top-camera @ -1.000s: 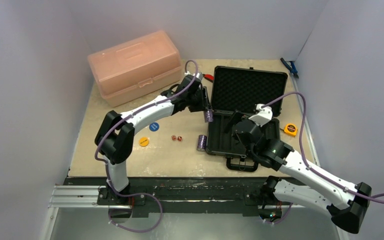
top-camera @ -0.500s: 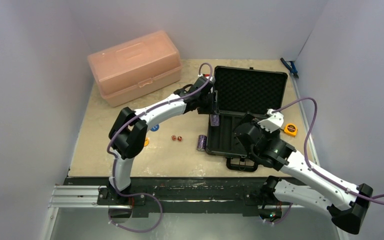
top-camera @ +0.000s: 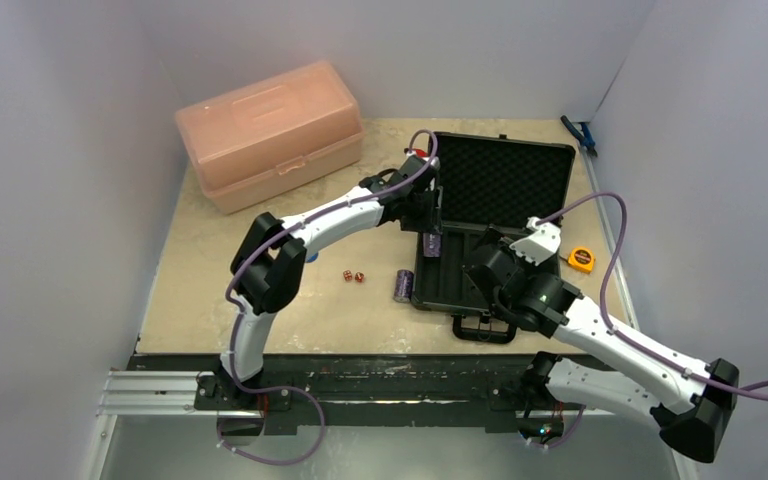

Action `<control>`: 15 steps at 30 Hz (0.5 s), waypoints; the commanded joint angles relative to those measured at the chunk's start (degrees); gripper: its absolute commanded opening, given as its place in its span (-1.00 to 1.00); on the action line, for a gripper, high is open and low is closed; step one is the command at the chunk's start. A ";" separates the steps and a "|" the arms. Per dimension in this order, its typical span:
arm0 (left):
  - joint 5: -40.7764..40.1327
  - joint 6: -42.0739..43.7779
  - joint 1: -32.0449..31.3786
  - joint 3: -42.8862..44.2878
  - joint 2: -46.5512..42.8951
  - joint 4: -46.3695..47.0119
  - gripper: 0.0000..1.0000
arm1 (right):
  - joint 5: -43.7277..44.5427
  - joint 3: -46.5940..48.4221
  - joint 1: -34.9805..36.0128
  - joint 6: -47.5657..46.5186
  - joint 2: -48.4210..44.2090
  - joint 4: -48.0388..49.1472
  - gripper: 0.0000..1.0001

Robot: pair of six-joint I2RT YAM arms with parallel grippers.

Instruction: Pack up texas hold em set

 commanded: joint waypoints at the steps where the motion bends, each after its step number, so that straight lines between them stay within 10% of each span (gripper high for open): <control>1: 0.42 0.83 -0.69 3.35 1.35 -2.28 -1.00 | 1.84 2.03 -0.10 1.83 0.75 -0.42 0.98; 15: -1.29 1.46 -0.81 4.47 2.38 -4.63 -0.72 | 1.75 2.21 -0.10 1.79 3.06 -0.42 0.98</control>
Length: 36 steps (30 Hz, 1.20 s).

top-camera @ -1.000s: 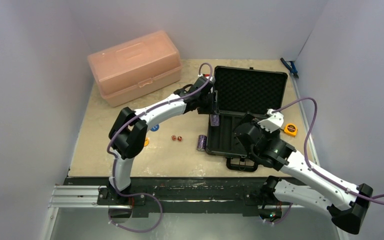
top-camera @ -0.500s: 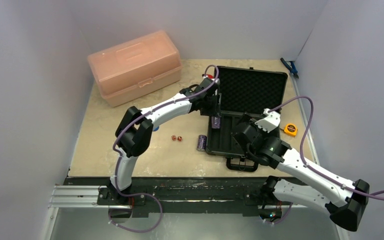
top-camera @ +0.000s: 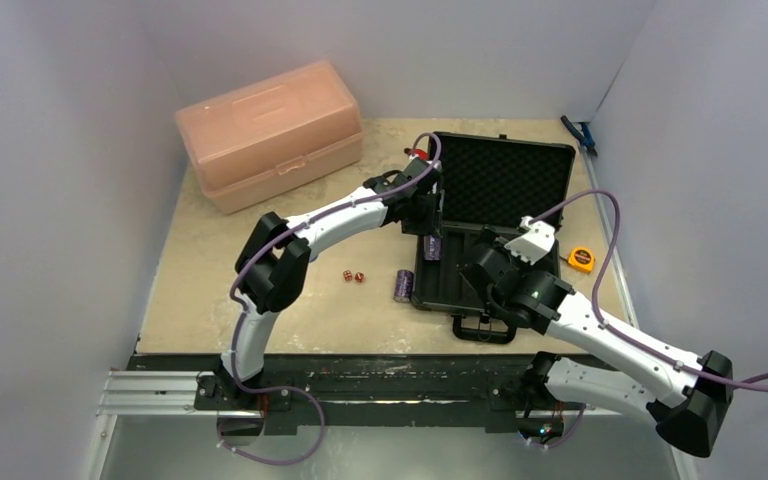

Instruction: Pack up texas hold em set

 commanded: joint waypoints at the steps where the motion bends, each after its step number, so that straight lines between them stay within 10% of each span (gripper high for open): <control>1: -1.05 1.64 -0.22 2.75 0.32 -2.17 -0.62 | 1.82 2.22 -0.10 1.52 0.53 -0.37 0.98; 13: -2.65 3.99 -0.60 0.82 -3.17 -1.00 0.36 | 1.10 2.21 -0.10 1.33 0.91 -0.12 0.98; 24: -8.92 7.18 -0.43 -3.27 -15.05 -3.09 0.53 | -4.30 1.54 -0.10 -11.50 0.49 7.80 0.98; 36: -19.14 15.25 5.13 -26.05 -42.94 -3.47 0.72 | -17.27 -4.45 -0.10 -26.85 -5.61 23.24 0.98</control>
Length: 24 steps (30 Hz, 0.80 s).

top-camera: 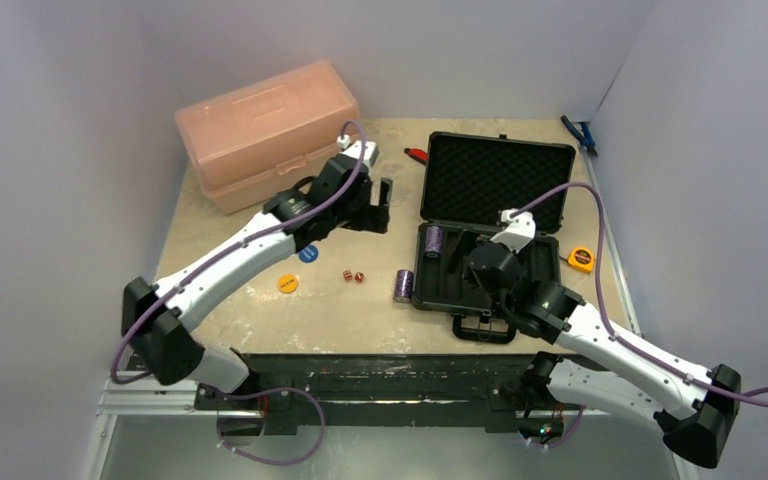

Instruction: Pack up texas hold em set

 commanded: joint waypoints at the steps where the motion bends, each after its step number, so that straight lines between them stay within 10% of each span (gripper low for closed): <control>1: -5.01 4.78 3.68 -7.21 -10.71 -0.54 0.79 | -4.62 -1.27 -0.10 -5.90 -1.11 7.08 0.98; 24: -5.06 18.97 10.01 -20.93 -37.48 0.33 1.00 | -23.74 -1.58 -0.10 -11.14 6.08 15.91 0.85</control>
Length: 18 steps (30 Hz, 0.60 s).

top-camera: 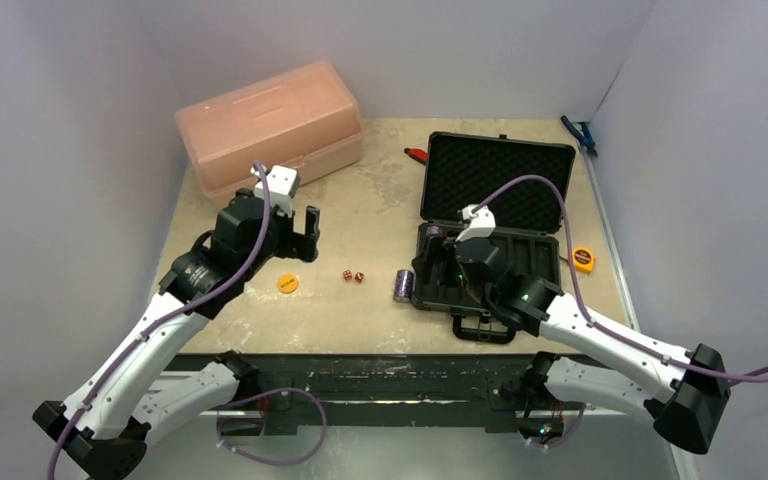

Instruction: Pack up texas hold em set

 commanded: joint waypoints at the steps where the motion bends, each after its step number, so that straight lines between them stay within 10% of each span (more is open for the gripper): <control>1: -1.85 3.51 0.28 -1.41 -2.90 4.12 1.00 | -5.52 -0.16 -0.14 -2.49 0.53 3.33 0.84; 18: -3.34 4.21 0.26 -1.51 -4.03 2.87 1.00 | -9.90 -1.31 -0.10 -2.50 7.48 5.52 0.45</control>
